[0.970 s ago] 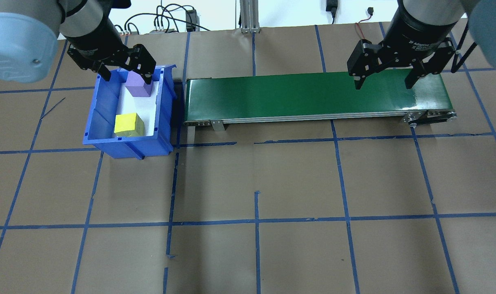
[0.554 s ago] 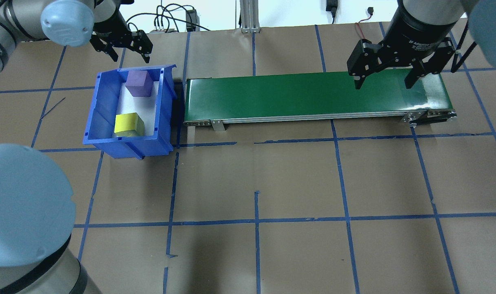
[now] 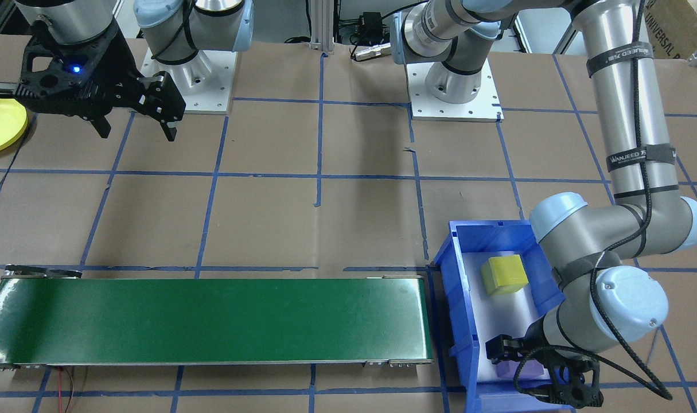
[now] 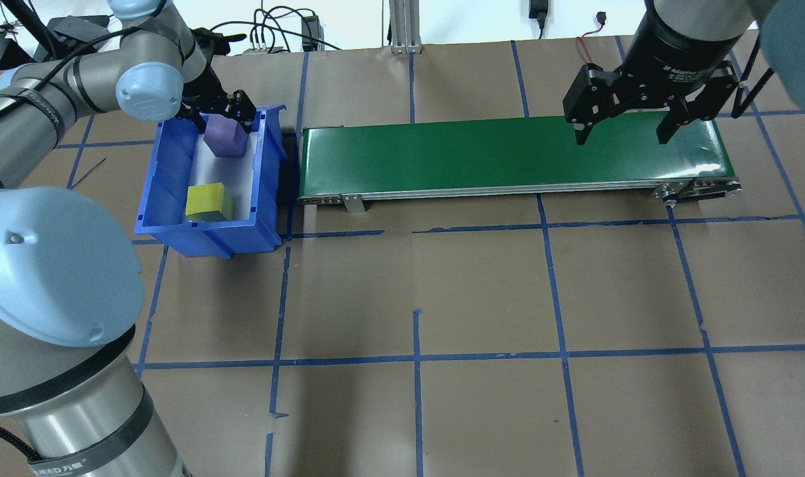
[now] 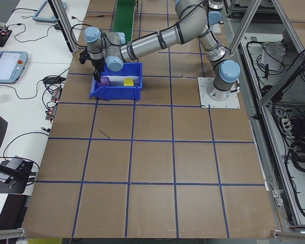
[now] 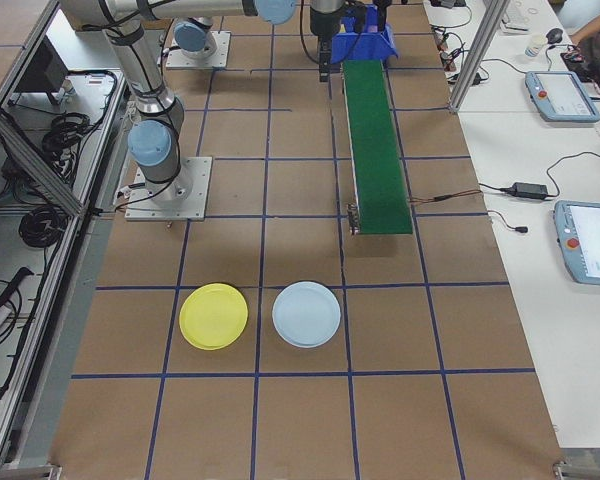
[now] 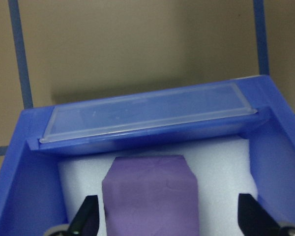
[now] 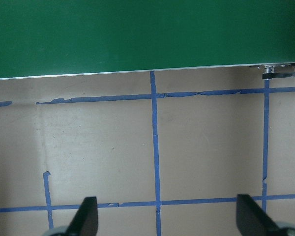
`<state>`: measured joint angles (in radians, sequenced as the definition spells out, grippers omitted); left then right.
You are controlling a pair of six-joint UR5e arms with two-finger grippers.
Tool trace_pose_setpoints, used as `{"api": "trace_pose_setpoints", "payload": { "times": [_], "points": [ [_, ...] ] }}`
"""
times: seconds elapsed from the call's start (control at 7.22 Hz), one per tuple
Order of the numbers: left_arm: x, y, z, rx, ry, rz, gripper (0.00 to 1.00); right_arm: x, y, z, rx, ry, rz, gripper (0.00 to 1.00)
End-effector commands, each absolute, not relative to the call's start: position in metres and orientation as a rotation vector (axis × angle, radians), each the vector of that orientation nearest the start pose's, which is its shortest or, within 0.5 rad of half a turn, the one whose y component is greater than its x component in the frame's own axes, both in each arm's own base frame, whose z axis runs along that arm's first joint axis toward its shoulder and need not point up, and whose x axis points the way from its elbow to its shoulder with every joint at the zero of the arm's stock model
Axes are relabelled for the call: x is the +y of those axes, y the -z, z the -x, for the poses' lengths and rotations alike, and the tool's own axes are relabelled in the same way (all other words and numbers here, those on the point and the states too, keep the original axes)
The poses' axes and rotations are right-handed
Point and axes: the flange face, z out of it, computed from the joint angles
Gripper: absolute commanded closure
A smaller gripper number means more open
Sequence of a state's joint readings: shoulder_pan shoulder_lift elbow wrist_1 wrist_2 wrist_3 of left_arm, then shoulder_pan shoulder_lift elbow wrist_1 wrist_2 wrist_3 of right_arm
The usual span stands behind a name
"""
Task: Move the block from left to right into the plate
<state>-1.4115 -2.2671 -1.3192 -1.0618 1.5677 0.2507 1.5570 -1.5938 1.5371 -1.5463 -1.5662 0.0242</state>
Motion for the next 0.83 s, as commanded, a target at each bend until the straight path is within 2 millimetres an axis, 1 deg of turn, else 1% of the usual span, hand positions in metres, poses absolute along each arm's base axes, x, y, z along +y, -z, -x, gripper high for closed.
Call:
{"api": "trace_pose_setpoints", "payload": {
  "times": [0.0,0.14,0.28,0.42,0.55,0.69],
  "points": [
    [-0.741,-0.206,0.014,3.122,0.133,-0.146,0.11,-0.486,-0.513,-0.127,3.136,0.050,-0.060,0.00],
    [-0.742,-0.210,0.013,3.114,0.140,-0.146,0.40,-0.486,-0.513,-0.127,3.136,0.050,-0.058,0.00],
    [-0.746,-0.224,0.012,3.107,0.172,-0.145,0.46,-0.486,-0.513,-0.127,3.136,0.050,-0.060,0.00],
    [-0.750,-0.245,0.012,3.100,0.211,-0.150,0.49,-0.487,-0.513,-0.127,3.136,0.053,-0.060,0.00],
    [-0.749,-0.276,0.012,3.106,0.187,-0.138,0.49,-0.487,-0.513,-0.127,3.136,0.053,-0.060,0.00],
    [-0.736,-0.320,0.018,3.119,0.169,-0.130,0.48,-0.487,-0.513,-0.127,3.136,0.053,-0.060,0.00]
  ]
}}
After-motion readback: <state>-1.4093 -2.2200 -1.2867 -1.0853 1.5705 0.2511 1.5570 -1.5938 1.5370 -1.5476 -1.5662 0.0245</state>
